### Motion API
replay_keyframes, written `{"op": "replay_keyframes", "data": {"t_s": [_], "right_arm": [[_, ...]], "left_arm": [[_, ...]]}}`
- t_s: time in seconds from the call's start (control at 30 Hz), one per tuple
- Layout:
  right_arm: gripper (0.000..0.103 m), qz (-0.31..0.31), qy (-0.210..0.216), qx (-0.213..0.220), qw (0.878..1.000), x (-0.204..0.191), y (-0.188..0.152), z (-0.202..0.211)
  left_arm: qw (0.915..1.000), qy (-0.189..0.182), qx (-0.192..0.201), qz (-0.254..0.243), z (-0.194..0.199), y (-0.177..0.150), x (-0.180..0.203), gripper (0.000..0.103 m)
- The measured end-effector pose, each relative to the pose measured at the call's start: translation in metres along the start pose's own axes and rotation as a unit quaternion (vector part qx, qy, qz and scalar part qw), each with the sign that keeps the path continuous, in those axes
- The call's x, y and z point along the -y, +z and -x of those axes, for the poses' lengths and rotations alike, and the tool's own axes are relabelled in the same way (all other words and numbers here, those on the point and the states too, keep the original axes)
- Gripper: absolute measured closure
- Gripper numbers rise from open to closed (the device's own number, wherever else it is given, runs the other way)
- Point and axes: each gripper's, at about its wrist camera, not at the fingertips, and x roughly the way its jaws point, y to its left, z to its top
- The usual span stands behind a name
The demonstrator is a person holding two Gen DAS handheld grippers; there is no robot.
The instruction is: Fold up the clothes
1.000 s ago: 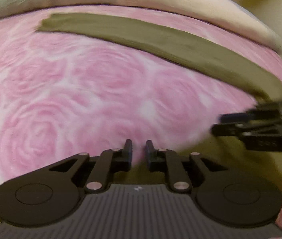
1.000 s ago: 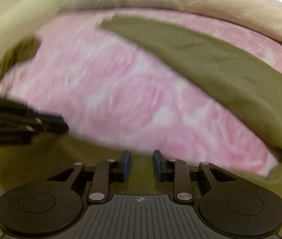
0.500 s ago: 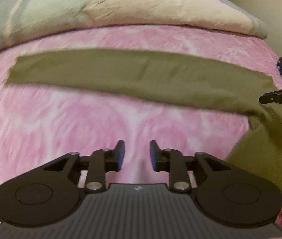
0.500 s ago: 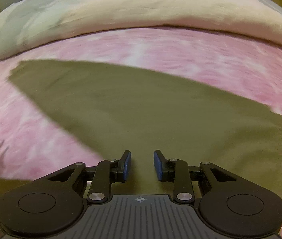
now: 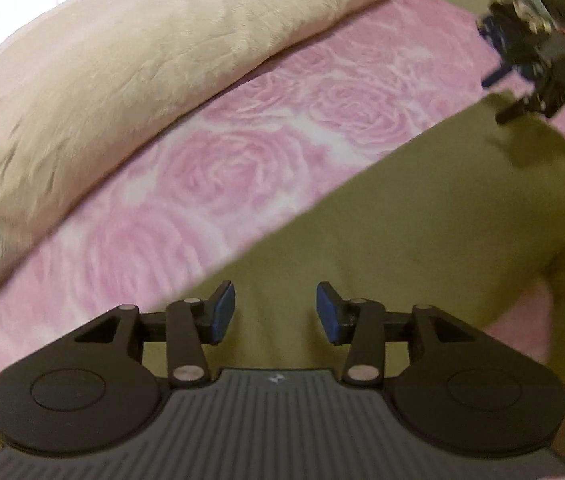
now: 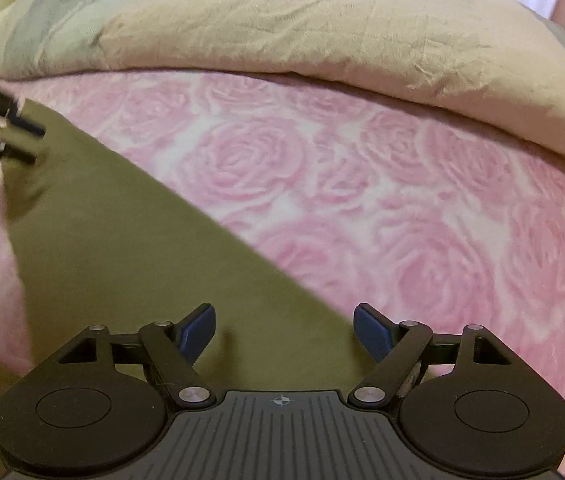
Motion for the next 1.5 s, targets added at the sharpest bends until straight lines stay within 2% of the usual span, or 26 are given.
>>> {"op": "replay_keyframes", "data": {"t_s": [0.17, 0.2, 0.23, 0.3, 0.33, 0.37, 0.4, 0.43, 0.47, 0.5, 0.57, 0.67, 0.8, 0.93, 1.03, 1.17, 1.27, 1.3, 1.37, 1.4, 1.5], "right_arm": [[0.023, 0.004, 0.019, -0.024, 1.000, 0.027, 0.007, -0.023], [0.028, 0.001, 0.023, -0.033, 0.999, 0.030, 0.008, -0.028], [0.044, 0.004, 0.029, -0.043, 0.999, 0.033, 0.007, -0.032], [0.045, 0.005, 0.038, -0.053, 0.998, 0.036, 0.006, -0.037], [0.051, 0.003, 0.041, -0.051, 0.998, 0.037, 0.006, -0.036], [0.059, -0.002, 0.040, -0.052, 0.998, 0.038, 0.005, -0.035], [0.081, -0.008, 0.044, -0.053, 0.998, 0.039, 0.005, -0.034], [0.099, -0.015, 0.048, -0.054, 0.997, 0.039, 0.005, -0.032], [0.100, -0.012, 0.042, -0.053, 0.998, 0.036, 0.005, -0.030], [0.102, -0.007, 0.034, -0.052, 0.998, 0.031, 0.004, -0.027], [0.102, 0.004, 0.009, -0.046, 0.999, 0.019, -0.001, -0.020], [0.103, 0.008, -0.030, -0.016, 0.999, -0.003, -0.012, -0.001], [0.103, 0.013, -0.083, 0.034, 0.996, -0.043, -0.032, 0.044], [0.103, 0.003, -0.106, 0.051, 0.993, -0.086, -0.062, 0.093], [0.103, -0.010, -0.129, 0.030, 0.991, -0.120, -0.088, 0.114], [0.102, -0.054, -0.143, -0.024, 0.988, -0.143, -0.149, 0.121], [0.102, -0.127, -0.156, -0.074, 0.977, -0.155, -0.184, 0.110], [0.102, -0.154, -0.159, -0.090, 0.971, -0.157, -0.195, 0.105], [0.102, -0.244, -0.151, -0.081, 0.954, -0.154, -0.213, 0.106], [0.102, -0.298, -0.142, -0.060, 0.942, -0.148, -0.220, 0.110], [0.102, -0.445, -0.116, 0.011, 0.888, -0.131, -0.241, 0.123]], "left_arm": [[0.9967, -0.009, -0.048, -0.066, -0.036, 0.011, -0.025, 0.061], [0.9951, -0.013, -0.062, -0.076, -0.043, 0.010, -0.029, 0.061], [0.9933, -0.016, -0.074, -0.087, -0.049, 0.007, -0.031, 0.062], [0.9918, -0.027, -0.074, -0.100, -0.054, 0.002, -0.033, 0.062], [0.9922, -0.031, -0.074, -0.095, -0.055, 0.001, -0.034, 0.063], [0.9923, -0.037, -0.074, -0.092, -0.054, 0.001, -0.036, 0.067], [0.9917, -0.042, -0.071, -0.099, -0.053, 0.001, -0.035, 0.071], [0.9906, -0.043, -0.070, -0.109, -0.052, 0.000, -0.033, 0.083], [0.9895, -0.043, -0.069, -0.120, -0.050, 0.000, -0.029, 0.097], [0.9897, -0.032, -0.064, -0.124, -0.047, -0.002, -0.024, 0.102], [0.9900, -0.008, -0.052, -0.131, -0.040, -0.006, -0.014, 0.102], [0.9953, 0.039, -0.008, -0.088, -0.006, -0.023, 0.005, 0.102], [0.9947, 0.089, 0.043, -0.027, 0.048, -0.052, 0.040, 0.102], [0.9934, 0.092, 0.061, 0.028, 0.109, -0.088, 0.093, 0.102], [0.9918, 0.075, 0.058, 0.086, 0.142, -0.118, 0.134, 0.102], [0.9865, 0.046, 0.009, 0.157, 0.152, -0.163, 0.188, 0.102], [0.9734, 0.021, -0.045, 0.224, 0.139, -0.192, 0.211, 0.099], [0.9674, 0.015, -0.047, 0.248, 0.139, -0.198, 0.212, 0.098], [0.9535, 0.005, -0.047, 0.298, 0.142, -0.209, 0.212, 0.092], [0.9455, -0.001, -0.047, 0.322, 0.143, -0.214, 0.212, 0.083], [0.9217, 0.009, -0.024, 0.387, 0.153, -0.220, 0.194, 0.074]]}}
